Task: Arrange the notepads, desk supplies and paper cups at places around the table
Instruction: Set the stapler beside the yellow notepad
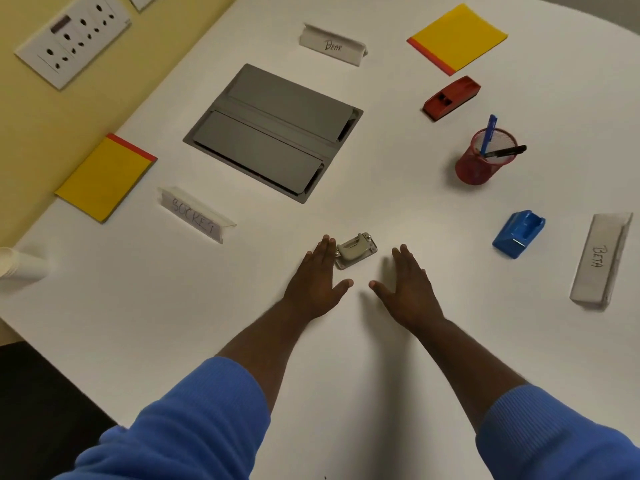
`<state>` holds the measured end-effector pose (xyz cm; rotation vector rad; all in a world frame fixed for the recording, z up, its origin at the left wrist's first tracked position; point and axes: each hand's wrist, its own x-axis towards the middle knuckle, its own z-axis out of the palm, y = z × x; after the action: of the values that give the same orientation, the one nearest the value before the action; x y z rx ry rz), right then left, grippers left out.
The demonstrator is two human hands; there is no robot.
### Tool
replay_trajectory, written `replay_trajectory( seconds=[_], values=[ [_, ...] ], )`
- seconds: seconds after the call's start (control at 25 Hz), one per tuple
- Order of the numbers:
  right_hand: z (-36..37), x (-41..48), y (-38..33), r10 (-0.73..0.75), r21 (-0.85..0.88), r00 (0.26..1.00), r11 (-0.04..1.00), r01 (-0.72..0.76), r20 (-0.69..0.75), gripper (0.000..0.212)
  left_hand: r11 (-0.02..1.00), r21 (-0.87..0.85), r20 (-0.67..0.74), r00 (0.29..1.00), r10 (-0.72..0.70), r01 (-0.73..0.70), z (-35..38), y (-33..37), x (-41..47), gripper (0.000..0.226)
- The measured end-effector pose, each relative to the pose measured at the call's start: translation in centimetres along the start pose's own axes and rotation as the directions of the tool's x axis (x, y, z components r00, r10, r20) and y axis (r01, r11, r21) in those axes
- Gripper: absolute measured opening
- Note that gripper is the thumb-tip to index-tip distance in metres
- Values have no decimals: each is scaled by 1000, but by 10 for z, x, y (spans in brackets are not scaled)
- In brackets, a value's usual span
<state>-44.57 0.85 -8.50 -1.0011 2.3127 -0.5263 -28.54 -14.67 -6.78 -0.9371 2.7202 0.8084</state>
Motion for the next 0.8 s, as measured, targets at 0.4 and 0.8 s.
replay_trajectory(
  seconds=[0.4, 0.8],
  values=[
    [14, 50, -6, -111, 16, 993, 994, 111, -43, 96, 991, -102, -278, 959, 55, -86, 13, 7, 38, 52],
    [16, 42, -16, -186, 148, 981, 970, 192, -53, 73, 982, -185, -191, 982, 4, -40, 8, 15, 37, 27]
  ],
)
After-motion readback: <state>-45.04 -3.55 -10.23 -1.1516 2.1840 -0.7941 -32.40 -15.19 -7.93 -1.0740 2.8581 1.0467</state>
